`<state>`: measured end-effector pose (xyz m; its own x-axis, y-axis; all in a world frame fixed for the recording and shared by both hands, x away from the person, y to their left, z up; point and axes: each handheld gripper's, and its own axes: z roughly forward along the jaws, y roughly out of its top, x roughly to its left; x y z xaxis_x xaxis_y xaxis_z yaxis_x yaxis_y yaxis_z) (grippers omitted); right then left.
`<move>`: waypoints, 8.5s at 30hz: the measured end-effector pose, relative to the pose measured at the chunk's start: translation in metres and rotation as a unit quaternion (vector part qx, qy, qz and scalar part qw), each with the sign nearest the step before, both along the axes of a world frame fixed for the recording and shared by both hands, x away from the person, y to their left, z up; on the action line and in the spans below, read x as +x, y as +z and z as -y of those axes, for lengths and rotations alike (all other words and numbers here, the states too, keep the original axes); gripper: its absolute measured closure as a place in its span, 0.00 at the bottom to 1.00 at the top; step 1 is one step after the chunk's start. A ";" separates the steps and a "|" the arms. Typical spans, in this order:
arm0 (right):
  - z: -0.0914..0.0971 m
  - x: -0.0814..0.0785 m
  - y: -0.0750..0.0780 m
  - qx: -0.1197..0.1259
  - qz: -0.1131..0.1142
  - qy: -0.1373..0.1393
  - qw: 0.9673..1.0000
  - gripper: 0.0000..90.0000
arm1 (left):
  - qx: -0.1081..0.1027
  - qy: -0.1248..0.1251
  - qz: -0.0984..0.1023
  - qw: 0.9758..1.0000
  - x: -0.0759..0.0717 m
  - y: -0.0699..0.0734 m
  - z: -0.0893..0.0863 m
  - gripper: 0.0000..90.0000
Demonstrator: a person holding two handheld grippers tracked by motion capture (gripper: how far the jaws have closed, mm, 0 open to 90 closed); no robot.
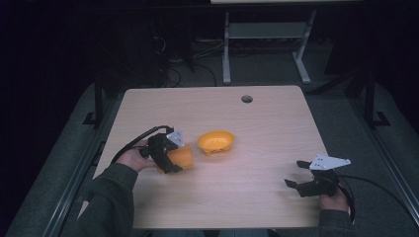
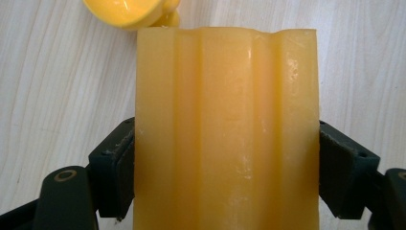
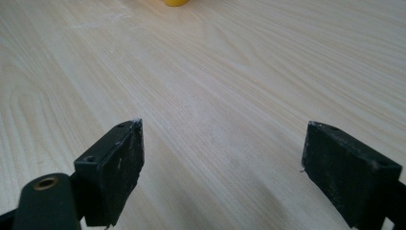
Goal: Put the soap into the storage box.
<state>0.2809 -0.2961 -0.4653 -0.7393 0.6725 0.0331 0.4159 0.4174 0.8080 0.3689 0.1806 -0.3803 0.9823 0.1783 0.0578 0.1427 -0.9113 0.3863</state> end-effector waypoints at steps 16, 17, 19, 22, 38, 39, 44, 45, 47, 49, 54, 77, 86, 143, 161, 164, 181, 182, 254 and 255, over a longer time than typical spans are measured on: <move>0.000 0.000 0.000 0.002 -0.003 -0.002 1.000 0.15 | 0.003 -0.013 0.010 1.000 0.010 0.016 0.012 0.23; 0.000 0.000 0.000 0.001 -0.001 -0.001 1.000 0.15 | 0.006 -0.014 0.011 1.000 0.011 0.017 0.012 0.23; 0.001 0.000 0.000 0.001 -0.002 -0.002 1.000 0.15 | 0.006 -0.015 0.011 1.000 0.012 0.018 0.014 0.23; 0.001 0.000 0.000 0.003 -0.002 -0.003 1.000 0.15 | 0.006 -0.018 0.005 1.000 0.015 0.020 0.016 0.23; 0.003 0.000 -0.001 0.004 0.000 -0.003 1.000 0.15 | 0.011 -0.022 -0.001 1.000 0.028 0.017 0.024 0.23; 0.003 0.000 -0.001 0.003 -0.001 -0.003 1.000 0.15 | 0.010 -0.021 -0.002 1.000 0.029 0.017 0.025 0.23; 0.004 0.000 -0.001 0.004 0.000 -0.003 1.000 0.15 | 0.006 -0.025 -0.003 1.000 0.033 0.018 0.028 0.23; 0.004 0.000 -0.001 0.004 0.000 -0.002 1.000 0.15 | 0.007 -0.025 -0.005 1.000 0.034 0.017 0.030 0.23; 0.004 0.000 -0.001 0.004 -0.001 -0.003 1.000 0.15 | 0.014 -0.027 -0.003 1.000 0.037 0.018 0.032 0.23; 0.004 0.000 -0.001 0.004 -0.002 -0.003 1.000 0.15 | 0.011 -0.031 -0.004 0.999 0.039 0.019 0.034 0.23; 0.004 0.000 -0.001 0.004 -0.002 -0.003 1.000 0.15 | 0.000 -0.034 -0.006 0.999 0.044 0.020 0.039 0.23; 0.005 0.001 -0.001 0.008 0.001 -0.004 1.000 0.15 | 0.013 -0.049 -0.006 0.999 0.065 0.022 0.065 0.23; 0.007 0.001 -0.001 0.011 0.002 -0.006 1.000 0.15 | 0.020 -0.051 -0.007 0.998 0.072 0.019 0.075 0.23; 0.006 0.001 0.000 0.011 0.007 -0.002 1.000 0.15 | 0.026 -0.084 -0.033 0.996 0.099 -0.004 0.126 0.23; 0.005 0.000 0.001 0.013 0.010 0.000 1.000 0.15 | 0.027 -0.085 -0.037 0.995 0.100 -0.007 0.128 0.23; 0.005 0.000 0.001 0.012 0.008 0.000 1.000 0.15 | 0.029 -0.082 -0.038 0.996 0.099 -0.007 0.128 0.23; 0.004 0.000 0.001 0.012 0.005 0.000 1.000 0.15 | 0.027 -0.080 -0.037 0.996 0.099 -0.006 0.127 0.23; 0.004 0.000 0.000 0.012 0.005 0.000 1.000 0.15 | 0.028 -0.079 -0.037 0.996 0.100 -0.006 0.126 0.23; -0.018 0.009 -0.006 -0.022 -0.007 -0.024 0.999 0.15 | -0.048 -0.015 0.013 0.999 0.040 0.043 0.045 0.22; -0.018 0.009 -0.006 -0.022 -0.006 -0.024 0.999 0.15 | -0.048 -0.014 0.013 0.999 0.039 0.043 0.044 0.22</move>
<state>0.2903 -0.2780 -0.4715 -0.7061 0.7080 0.0109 0.4454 0.4322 0.7841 0.4080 0.1361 -0.3369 0.9855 0.1560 0.0674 0.1058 -0.8738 0.4746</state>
